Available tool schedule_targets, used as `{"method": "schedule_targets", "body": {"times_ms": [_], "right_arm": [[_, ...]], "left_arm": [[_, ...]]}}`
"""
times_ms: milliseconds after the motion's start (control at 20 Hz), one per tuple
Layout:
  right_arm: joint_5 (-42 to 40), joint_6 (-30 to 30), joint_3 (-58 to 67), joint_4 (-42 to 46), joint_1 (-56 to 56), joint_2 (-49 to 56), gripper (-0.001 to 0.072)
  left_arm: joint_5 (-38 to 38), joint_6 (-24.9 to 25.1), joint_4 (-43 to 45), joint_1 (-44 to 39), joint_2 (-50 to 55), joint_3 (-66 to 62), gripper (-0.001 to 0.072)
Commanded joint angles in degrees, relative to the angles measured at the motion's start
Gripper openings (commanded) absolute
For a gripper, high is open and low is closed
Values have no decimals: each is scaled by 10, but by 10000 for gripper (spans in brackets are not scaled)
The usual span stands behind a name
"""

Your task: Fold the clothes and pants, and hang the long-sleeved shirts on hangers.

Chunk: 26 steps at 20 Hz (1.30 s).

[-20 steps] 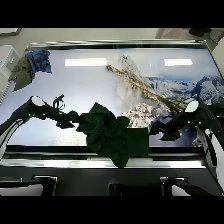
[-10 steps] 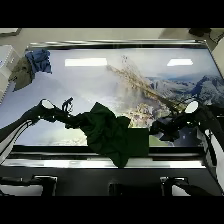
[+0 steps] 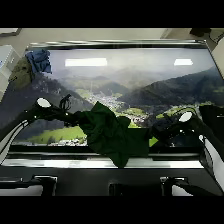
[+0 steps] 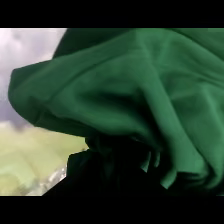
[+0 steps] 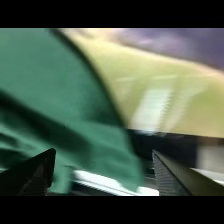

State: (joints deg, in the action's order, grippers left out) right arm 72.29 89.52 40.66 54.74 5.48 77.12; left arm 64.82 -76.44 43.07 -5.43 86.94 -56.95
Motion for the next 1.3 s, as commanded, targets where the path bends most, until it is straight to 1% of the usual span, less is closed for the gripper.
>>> {"method": "schedule_targets", "body": {"times_ms": [0,50,100,150,200,300,450,500,650,750,800,850,950,1050,1150,1250], "right_arm": [[-38,-15,-10,-72,-1,26,667],[-37,-15,-10,-87,-1,35,657],[-35,-15,-10,-100,-1,40,488],[-34,-24,-10,-117,-1,40,271],[-32,-40,-5,-136,-1,38,34],[-21,-67,42,-146,0,23,32],[-23,-68,222,-85,0,-32,31],[-30,-60,301,-47,0,-52,31],[-86,-1,547,103,0,-114,32],[-118,29,655,187,0,-159,32],[-127,43,687,200,0,-183,32],[-135,44,699,198,0,-206,32],[-143,43,701,195,0,-251,32],[-142,43,701,220,0,-277,32],[-136,43,701,261,0,-287,32],[-97,43,701,294,0,-283,32]], "left_arm": [[2,0,0,1,-22,0,29],[2,0,0,1,-28,0,30],[2,0,0,1,-34,0,30],[2,0,0,1,-41,0,29],[2,0,0,1,-51,-1,29],[2,2,2,1,-82,-17,29],[1,1,45,8,-155,-106,28],[1,-2,59,19,-183,-154,28],[0,-23,71,81,-257,-320,28],[-18,-47,71,125,-301,-409,29],[-36,-60,71,140,-327,-439,29],[-57,-63,71,144,-355,-457,29],[-101,-63,69,139,-406,-459,29],[-126,-64,85,139,-439,-460,29],[-132,-91,136,139,-452,-459,29],[-95,-109,209,139,-451,-458,29]]}}
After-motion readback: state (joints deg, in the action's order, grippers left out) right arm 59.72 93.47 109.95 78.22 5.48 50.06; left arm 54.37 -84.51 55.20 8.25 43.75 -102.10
